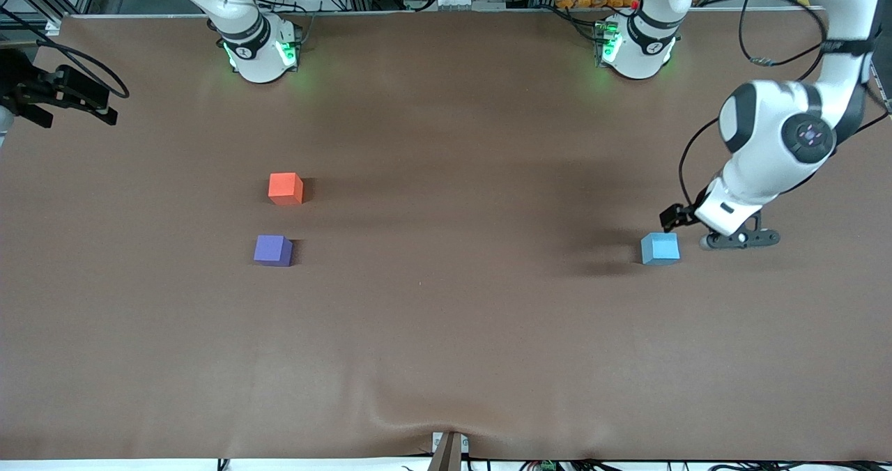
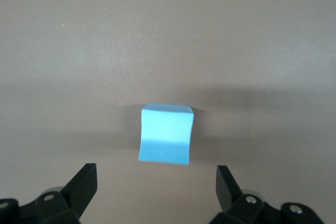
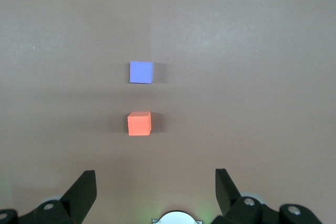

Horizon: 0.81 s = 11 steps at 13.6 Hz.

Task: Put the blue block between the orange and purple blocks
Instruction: 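Lower the left gripper onto the light blue cube and grasp it, then carry the blue cube with the left gripper toward the table middle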

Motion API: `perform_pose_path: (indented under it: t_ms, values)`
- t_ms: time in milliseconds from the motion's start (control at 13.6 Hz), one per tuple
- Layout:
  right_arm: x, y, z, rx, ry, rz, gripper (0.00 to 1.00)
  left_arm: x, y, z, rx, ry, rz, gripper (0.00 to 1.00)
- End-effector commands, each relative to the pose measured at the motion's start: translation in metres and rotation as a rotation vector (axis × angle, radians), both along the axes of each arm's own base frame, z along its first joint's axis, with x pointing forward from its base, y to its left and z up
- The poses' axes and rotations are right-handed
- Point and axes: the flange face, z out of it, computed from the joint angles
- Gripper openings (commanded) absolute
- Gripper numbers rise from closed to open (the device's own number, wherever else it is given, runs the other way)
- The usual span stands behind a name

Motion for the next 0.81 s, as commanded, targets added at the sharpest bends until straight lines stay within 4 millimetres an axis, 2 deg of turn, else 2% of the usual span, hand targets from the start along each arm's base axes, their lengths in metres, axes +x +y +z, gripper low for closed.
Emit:
perform_pose_path:
  t_ms: [0,294,662,735]
  values:
    - [-0.005,-0.006,0.001,0.026,-0.001,0.0,1.0,0.006,0.007,-0.036,-0.001,-0.021,-0.028,1.0]
    - [-0.005,-0.008,0.001,0.026,0.0,-0.004,1.0,0.005,0.004,-0.067,-0.006,0.001,-0.034,1.0]
    - [-0.004,-0.009,0.001,0.027,-0.001,-0.006,1.0,0.003,0.0,-0.091,-0.008,0.024,-0.044,1.0]
    - [-0.004,-0.008,0.001,0.027,-0.001,-0.004,1.0,0.004,-0.001,-0.096,-0.009,0.031,-0.055,0.78]
